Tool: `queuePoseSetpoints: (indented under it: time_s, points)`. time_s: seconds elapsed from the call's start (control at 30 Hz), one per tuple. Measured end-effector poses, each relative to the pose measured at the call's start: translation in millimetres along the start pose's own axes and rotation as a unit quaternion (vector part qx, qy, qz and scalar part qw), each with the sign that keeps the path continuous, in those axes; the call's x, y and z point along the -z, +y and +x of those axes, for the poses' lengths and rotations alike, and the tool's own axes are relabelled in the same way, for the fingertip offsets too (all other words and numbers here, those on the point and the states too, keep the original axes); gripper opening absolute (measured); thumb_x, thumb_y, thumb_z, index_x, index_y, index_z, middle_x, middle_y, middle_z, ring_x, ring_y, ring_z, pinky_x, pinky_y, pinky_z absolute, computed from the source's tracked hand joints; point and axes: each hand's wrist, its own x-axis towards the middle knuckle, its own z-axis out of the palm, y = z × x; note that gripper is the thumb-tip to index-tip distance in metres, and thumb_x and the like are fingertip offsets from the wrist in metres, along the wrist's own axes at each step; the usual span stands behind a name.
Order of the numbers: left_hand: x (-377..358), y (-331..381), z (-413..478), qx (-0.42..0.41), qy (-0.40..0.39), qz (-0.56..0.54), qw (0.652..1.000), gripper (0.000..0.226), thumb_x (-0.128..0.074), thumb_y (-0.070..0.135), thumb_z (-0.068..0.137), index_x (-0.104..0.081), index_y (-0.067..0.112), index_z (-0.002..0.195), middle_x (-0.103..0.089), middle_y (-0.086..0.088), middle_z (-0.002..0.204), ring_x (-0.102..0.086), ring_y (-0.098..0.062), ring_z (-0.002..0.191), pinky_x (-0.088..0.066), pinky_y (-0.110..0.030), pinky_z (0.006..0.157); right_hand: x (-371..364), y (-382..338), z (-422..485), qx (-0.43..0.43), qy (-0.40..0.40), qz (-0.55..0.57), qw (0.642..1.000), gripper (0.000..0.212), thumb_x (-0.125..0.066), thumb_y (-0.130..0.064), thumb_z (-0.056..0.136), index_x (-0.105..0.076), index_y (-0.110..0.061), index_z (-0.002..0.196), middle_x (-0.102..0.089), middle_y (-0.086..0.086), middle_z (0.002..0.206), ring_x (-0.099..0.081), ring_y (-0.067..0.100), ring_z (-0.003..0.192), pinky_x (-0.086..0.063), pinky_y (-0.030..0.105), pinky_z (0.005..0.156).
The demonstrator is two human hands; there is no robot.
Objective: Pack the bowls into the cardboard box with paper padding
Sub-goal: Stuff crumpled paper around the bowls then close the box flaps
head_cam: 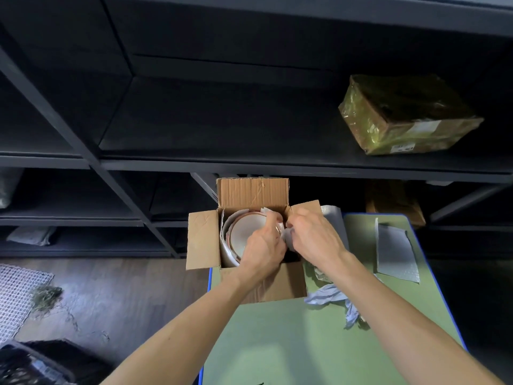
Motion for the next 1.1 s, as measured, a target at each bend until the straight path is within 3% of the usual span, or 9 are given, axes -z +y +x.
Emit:
queuePoseSetpoints:
  time_s: [0.27, 0.4, 0.53, 0.7, 0.83, 0.97, 1.1]
  points:
    - [2, -1, -1, -0.011, -0.012, -0.006, 1.000, 0.041, -0.047, 0.004, 0.086, -0.034, 0.012, 0.123, -0.057, -0.002, 0.077, -0.052, -0.032, 0.073, -0.046, -0.042, 0.063, -5, -14, 11, 0.024, -0.034, -0.058, 0.997, 0.019, -0.054, -0.008, 0.082, -0.070, -0.012, 0.093, -0.064, 0.011, 0.101, -0.064, 0.034, 0.086, -0.047, 0.040, 0.069]
    - [4, 1, -3, -0.010, -0.004, -0.015, 1.000, 0.030, -0.046, 0.009, 0.092, -0.037, 0.009, 0.121, -0.057, -0.006, 0.076, -0.050, -0.031, 0.072, -0.043, -0.042, 0.063, -4, -9, 6, 0.032, -0.033, -0.028, 0.999, 0.016, -0.054, -0.008, 0.085, -0.066, -0.012, 0.096, -0.065, 0.010, 0.100, -0.064, 0.033, 0.089, -0.043, 0.037, 0.068]
    - [3, 0, -4, -0.013, 0.000, -0.018, 1.000, 0.026, -0.045, 0.009, 0.092, -0.038, 0.012, 0.116, -0.052, -0.001, 0.070, -0.047, -0.030, 0.068, -0.043, -0.042, 0.061, -8, -6, 4, 0.029, -0.028, -0.014, 0.999, 0.017, -0.054, -0.005, 0.083, -0.068, -0.011, 0.091, -0.064, 0.010, 0.095, -0.063, 0.033, 0.083, -0.049, 0.039, 0.067]
    - [4, -2, -4, -0.011, -0.008, -0.022, 1.000, 0.024, -0.046, 0.006, 0.087, -0.038, 0.016, 0.107, -0.054, -0.005, 0.069, -0.047, -0.032, 0.066, -0.046, -0.048, 0.062, -7, -12, 11, 0.021, -0.063, -0.079, 0.995, 0.021, -0.053, -0.006, 0.083, -0.071, -0.009, 0.093, -0.063, 0.010, 0.097, -0.065, 0.034, 0.084, -0.053, 0.043, 0.071]
    - [3, -3, -2, 0.001, -0.021, -0.023, 1.000, 0.029, -0.047, 0.004, 0.083, -0.032, 0.022, 0.101, -0.062, -0.010, 0.075, -0.053, -0.034, 0.070, -0.047, -0.049, 0.061, 1, -21, 19, 0.014, -0.088, -0.113, 0.990, 0.022, -0.048, -0.011, 0.092, -0.068, -0.008, 0.100, -0.066, 0.011, 0.102, -0.064, 0.032, 0.095, -0.038, 0.035, 0.065]
    - [3, -3, -1, 0.001, -0.026, -0.017, 1.000, 0.028, -0.046, 0.006, 0.086, -0.036, 0.017, 0.110, -0.061, -0.007, 0.076, -0.054, -0.035, 0.072, -0.047, -0.047, 0.062, 3, -17, 22, 0.006, -0.105, -0.067, 0.992, 0.018, -0.051, -0.013, 0.090, -0.067, -0.011, 0.097, -0.066, 0.010, 0.096, -0.064, 0.031, 0.095, -0.051, 0.038, 0.076]
    - [2, -4, 0, -0.002, -0.018, 0.002, 1.000, 0.034, -0.045, 0.014, 0.093, -0.036, 0.015, 0.126, -0.059, -0.006, 0.074, -0.053, -0.034, 0.070, -0.045, -0.043, 0.062, 8, 2, 17, -0.009, -0.090, 0.035, 0.995, 0.024, -0.057, -0.020, 0.081, -0.065, -0.025, 0.102, -0.065, 0.000, 0.096, -0.057, 0.025, 0.096, -0.050, 0.044, 0.081]
